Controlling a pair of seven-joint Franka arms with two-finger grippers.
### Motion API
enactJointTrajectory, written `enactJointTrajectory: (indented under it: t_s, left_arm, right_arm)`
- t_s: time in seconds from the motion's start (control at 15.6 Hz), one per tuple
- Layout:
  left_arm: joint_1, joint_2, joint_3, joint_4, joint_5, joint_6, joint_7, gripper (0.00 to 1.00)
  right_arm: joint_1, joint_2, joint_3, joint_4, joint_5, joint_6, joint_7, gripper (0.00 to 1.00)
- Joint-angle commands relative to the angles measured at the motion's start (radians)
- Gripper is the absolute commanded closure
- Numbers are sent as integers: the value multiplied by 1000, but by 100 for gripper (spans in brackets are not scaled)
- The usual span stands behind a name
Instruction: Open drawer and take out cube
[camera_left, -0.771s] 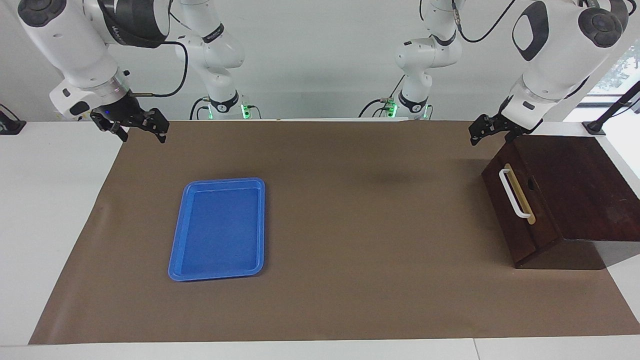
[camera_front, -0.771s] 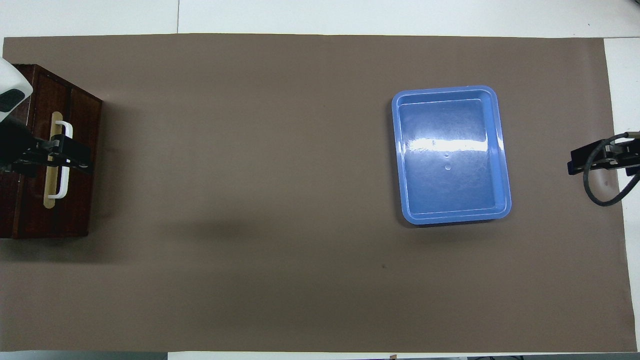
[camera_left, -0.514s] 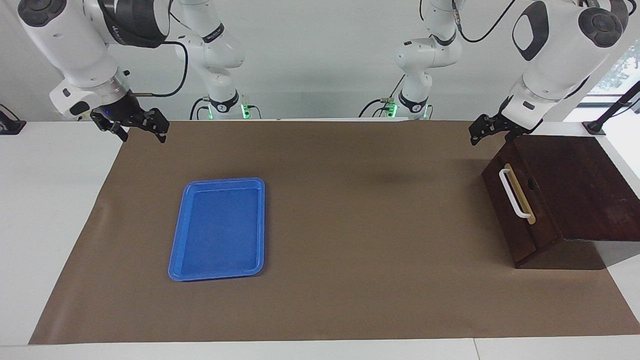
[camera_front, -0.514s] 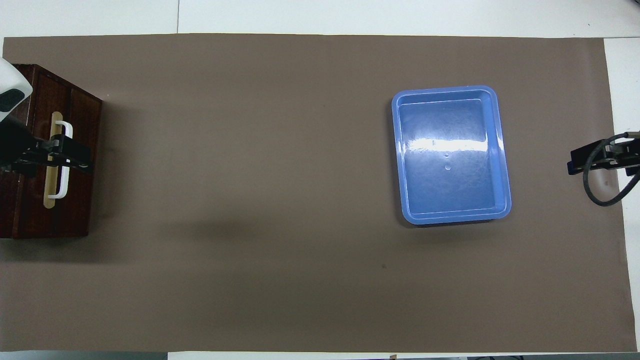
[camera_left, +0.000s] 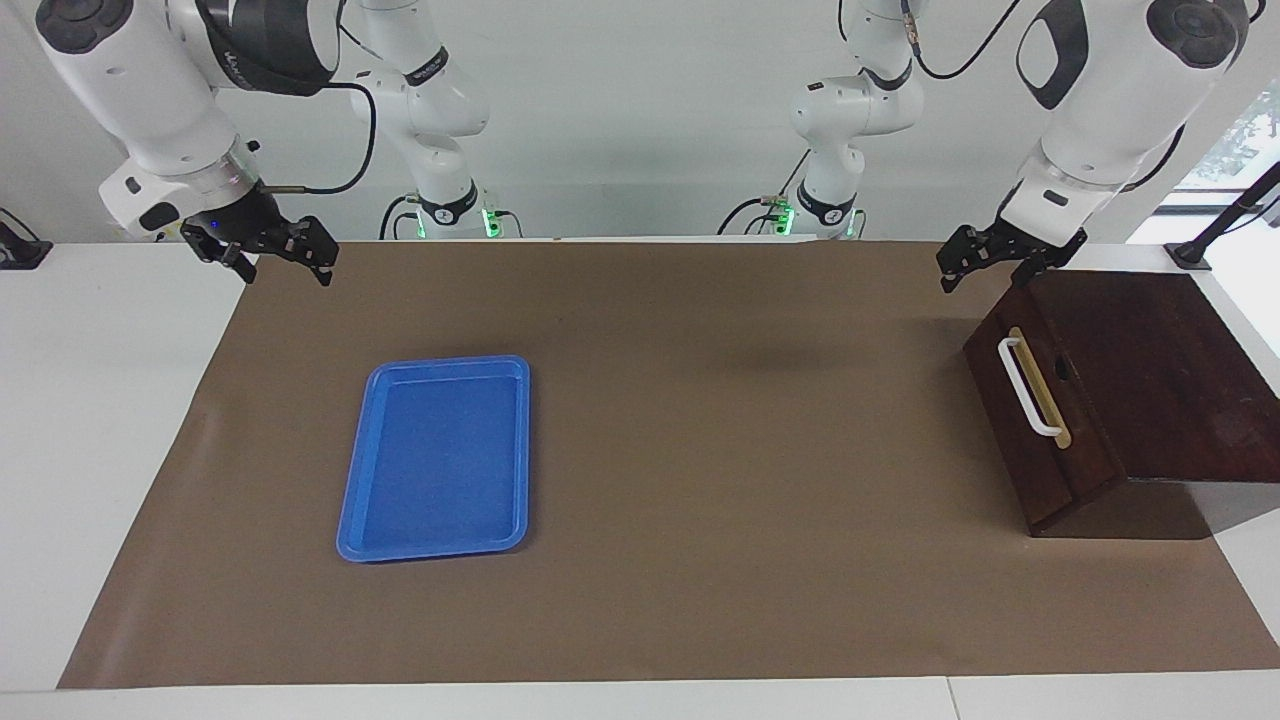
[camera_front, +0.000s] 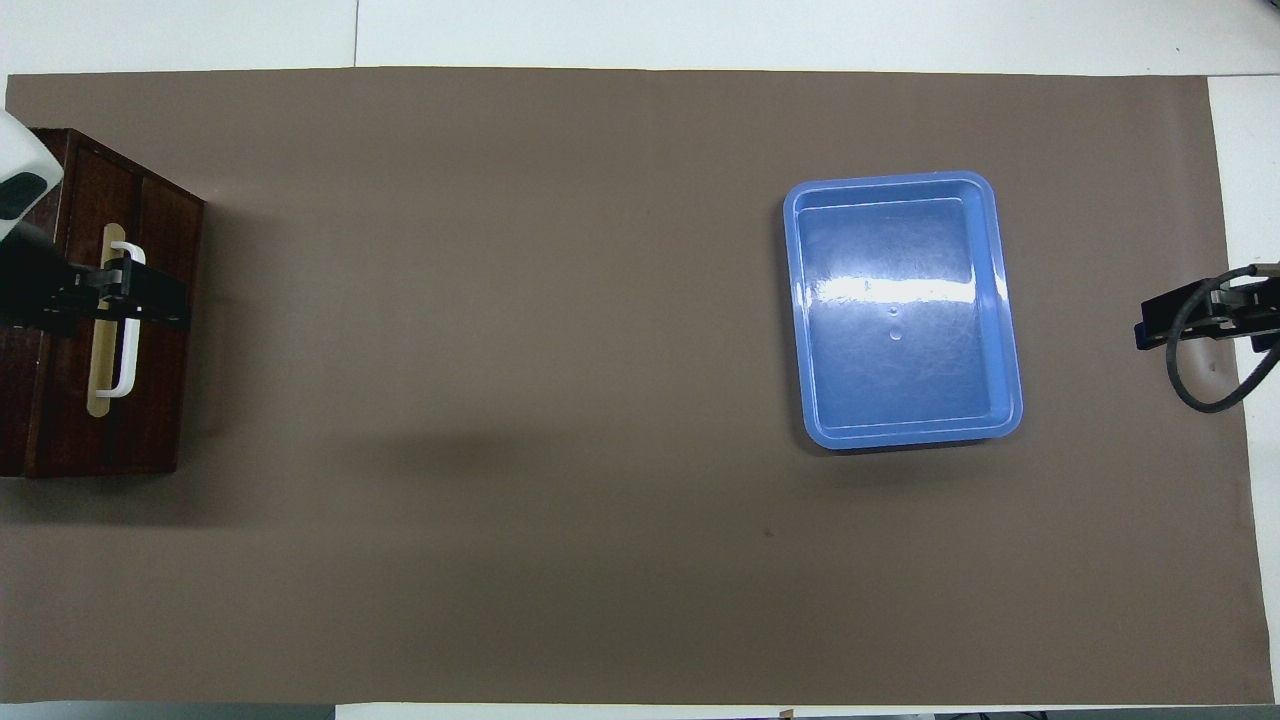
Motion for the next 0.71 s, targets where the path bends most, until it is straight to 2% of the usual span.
enactJointTrajectory:
  t_s: [0.0,0.26,0.51,0.64]
  left_arm:
    - [-46,-82,7,-184,85,147,-20,0]
    - [-64,-40,5,-285,267,282,-52,0]
    - [-52,46,5,-302,418,400,-45,0]
    - [-12,71,5,-336,427,469,-46,0]
  right_arm:
    - [-4,-3,8,1,-4,5,9,0]
    - [-4,-3,8,1,-4,5,9,0]
    - [-4,-3,8,1,-4,5,9,0]
    - [-4,-3,8,1,-1,5,9,0]
